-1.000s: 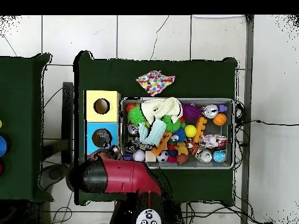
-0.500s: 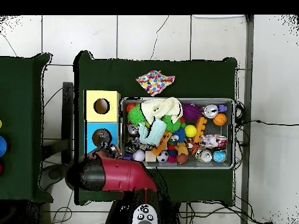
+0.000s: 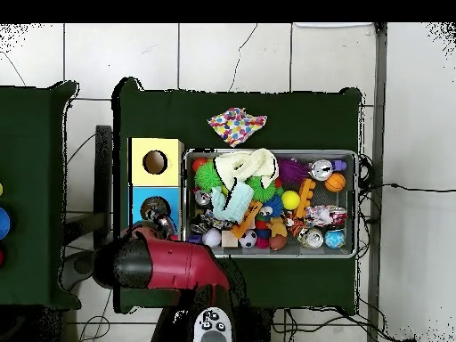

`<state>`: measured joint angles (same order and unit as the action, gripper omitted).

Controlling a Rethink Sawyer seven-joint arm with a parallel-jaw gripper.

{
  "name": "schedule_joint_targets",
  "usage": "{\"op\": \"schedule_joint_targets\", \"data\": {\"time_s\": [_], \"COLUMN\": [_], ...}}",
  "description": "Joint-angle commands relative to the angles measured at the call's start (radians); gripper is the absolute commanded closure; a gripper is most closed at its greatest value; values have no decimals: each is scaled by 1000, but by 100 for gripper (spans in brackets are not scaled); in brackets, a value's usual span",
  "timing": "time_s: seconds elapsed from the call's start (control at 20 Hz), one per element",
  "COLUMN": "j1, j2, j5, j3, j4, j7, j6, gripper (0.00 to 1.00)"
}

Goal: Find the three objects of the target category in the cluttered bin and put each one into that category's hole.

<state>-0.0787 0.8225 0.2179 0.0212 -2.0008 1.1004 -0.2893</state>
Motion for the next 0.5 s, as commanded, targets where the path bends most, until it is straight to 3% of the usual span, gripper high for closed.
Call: {"op": "schedule_joint_targets", "data": {"time_s": [0.05,0.5], "j1": [-20,-10], "j2": [-55,-73], "j5": [72,88], "j3": [-70,-82], "j4": [21,27], "j7": [307,281], "j6": [70,104], "gripper": [100,100]}}
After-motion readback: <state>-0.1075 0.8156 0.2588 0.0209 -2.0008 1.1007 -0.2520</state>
